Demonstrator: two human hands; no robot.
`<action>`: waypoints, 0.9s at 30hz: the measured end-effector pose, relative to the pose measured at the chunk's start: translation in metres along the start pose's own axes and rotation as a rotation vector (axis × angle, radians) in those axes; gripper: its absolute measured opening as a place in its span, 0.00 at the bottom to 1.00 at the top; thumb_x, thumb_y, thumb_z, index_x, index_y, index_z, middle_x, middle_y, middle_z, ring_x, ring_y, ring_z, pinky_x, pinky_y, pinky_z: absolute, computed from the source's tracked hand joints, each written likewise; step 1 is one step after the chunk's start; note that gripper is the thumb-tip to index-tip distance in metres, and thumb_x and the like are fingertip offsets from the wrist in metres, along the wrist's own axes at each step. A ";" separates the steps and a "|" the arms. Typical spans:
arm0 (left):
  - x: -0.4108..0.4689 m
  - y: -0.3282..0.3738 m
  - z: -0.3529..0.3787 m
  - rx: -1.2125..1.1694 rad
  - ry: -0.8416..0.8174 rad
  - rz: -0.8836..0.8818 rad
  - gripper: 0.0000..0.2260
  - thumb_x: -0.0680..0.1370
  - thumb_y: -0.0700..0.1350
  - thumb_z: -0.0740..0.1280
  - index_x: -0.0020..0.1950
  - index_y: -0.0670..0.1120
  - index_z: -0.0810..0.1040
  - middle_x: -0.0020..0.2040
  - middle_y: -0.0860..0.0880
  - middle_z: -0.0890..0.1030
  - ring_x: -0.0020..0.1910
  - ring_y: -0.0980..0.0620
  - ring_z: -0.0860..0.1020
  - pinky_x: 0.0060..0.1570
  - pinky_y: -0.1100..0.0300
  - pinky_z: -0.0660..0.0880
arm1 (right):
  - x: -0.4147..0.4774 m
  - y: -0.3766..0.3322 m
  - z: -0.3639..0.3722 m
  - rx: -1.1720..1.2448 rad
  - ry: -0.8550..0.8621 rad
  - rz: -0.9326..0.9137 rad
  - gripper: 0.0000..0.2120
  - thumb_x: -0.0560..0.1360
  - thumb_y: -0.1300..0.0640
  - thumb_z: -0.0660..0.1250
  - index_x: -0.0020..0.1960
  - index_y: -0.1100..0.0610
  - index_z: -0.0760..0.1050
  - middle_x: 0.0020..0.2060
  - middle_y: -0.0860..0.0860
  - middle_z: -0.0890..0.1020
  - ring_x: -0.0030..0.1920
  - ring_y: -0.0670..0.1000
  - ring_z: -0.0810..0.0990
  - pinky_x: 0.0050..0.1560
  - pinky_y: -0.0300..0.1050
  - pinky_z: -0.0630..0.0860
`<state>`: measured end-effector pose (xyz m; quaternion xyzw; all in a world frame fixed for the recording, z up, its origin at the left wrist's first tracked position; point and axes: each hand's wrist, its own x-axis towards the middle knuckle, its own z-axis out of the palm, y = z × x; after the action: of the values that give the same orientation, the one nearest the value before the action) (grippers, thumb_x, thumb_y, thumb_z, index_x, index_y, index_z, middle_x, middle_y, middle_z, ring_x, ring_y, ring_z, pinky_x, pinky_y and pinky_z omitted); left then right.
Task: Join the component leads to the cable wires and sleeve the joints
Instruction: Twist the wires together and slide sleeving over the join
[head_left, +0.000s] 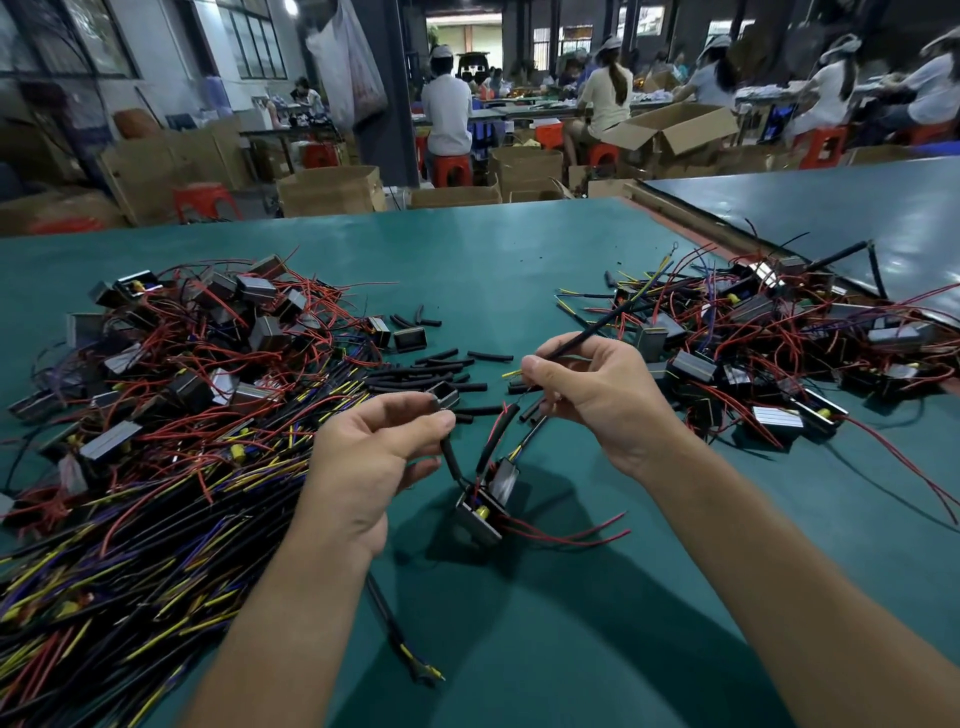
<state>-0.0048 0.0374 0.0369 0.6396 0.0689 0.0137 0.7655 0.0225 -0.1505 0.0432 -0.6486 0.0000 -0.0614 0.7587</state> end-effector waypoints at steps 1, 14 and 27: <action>-0.001 -0.002 0.002 0.033 0.011 0.038 0.08 0.69 0.35 0.75 0.43 0.45 0.81 0.35 0.51 0.84 0.29 0.59 0.80 0.30 0.67 0.77 | 0.000 0.000 0.000 -0.006 0.008 -0.006 0.07 0.73 0.65 0.73 0.41 0.57 0.76 0.32 0.53 0.82 0.27 0.48 0.75 0.32 0.40 0.77; -0.004 -0.009 0.017 0.146 -0.007 0.338 0.11 0.69 0.30 0.74 0.45 0.44 0.83 0.40 0.45 0.85 0.37 0.53 0.81 0.44 0.61 0.81 | -0.010 -0.008 0.006 0.005 -0.121 -0.171 0.09 0.72 0.67 0.72 0.41 0.57 0.75 0.30 0.52 0.83 0.31 0.54 0.76 0.31 0.40 0.78; -0.006 -0.011 0.019 0.130 -0.075 0.353 0.10 0.65 0.30 0.76 0.42 0.42 0.82 0.35 0.50 0.84 0.35 0.55 0.81 0.40 0.65 0.79 | -0.015 -0.011 0.008 -0.082 -0.240 -0.128 0.09 0.73 0.70 0.71 0.41 0.59 0.74 0.35 0.61 0.79 0.30 0.49 0.77 0.34 0.42 0.79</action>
<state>-0.0092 0.0161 0.0303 0.6898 -0.0722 0.1196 0.7104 0.0075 -0.1430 0.0541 -0.6804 -0.1296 -0.0316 0.7206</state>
